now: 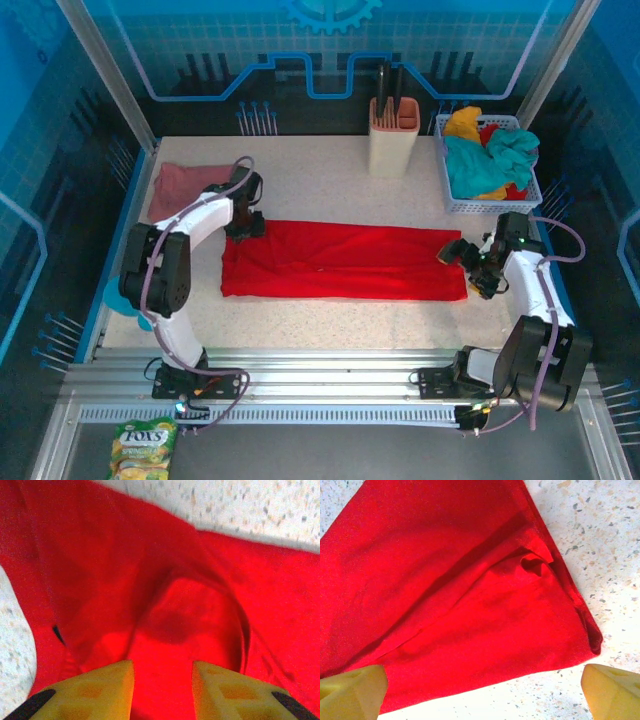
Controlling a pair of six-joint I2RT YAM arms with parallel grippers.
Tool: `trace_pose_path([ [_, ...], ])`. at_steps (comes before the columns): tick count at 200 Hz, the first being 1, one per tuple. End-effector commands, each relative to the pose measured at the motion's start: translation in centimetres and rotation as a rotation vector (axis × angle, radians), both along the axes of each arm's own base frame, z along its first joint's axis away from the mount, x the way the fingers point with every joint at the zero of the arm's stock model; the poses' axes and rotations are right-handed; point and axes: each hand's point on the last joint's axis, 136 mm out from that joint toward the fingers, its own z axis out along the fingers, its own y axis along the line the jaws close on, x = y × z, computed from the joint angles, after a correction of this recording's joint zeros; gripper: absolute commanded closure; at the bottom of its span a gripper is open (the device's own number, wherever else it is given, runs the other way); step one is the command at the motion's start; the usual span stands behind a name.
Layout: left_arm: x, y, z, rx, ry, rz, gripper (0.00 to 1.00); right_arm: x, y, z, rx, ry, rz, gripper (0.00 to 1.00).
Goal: Fold and stack the t-shirts
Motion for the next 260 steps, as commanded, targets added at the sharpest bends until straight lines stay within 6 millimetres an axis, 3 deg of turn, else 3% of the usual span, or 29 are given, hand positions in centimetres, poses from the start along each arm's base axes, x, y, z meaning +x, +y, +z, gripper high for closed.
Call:
trace_pose_path([
  [1,2.3,0.6,0.9,0.078,-0.071,-0.053,0.64,0.6,0.7,0.5,0.024,-0.021,0.033,0.00],
  [99,2.8,0.2,-1.8,0.072,-0.011,-0.065,0.73,1.0,0.6,-0.4,0.032,-0.006,0.043,0.00],
  [121,2.9,0.4,-1.8,0.081,-0.012,-0.050,0.85,1.0,0.6,-0.5,0.031,-0.002,0.043,0.01],
  [137,3.0,1.0,-1.4,0.111,-0.006,-0.026,1.00,0.9,0.6,-0.6,0.033,-0.001,0.044,0.01],
  [160,3.0,1.3,-0.3,0.123,-0.021,-0.008,1.00,0.9,0.6,-0.6,0.033,-0.002,0.044,0.01],
  [204,2.5,3.7,1.9,0.186,-0.036,0.081,1.00,0.9,0.7,-0.6,0.035,0.000,0.047,0.01],
  [255,2.2,4.1,0.4,0.181,0.017,0.115,1.00,0.8,0.8,-0.8,0.044,0.003,0.049,0.01],
  [260,2.2,4.1,0.4,0.174,0.015,0.118,0.96,0.8,0.8,-0.8,0.043,0.003,0.050,0.01],
])
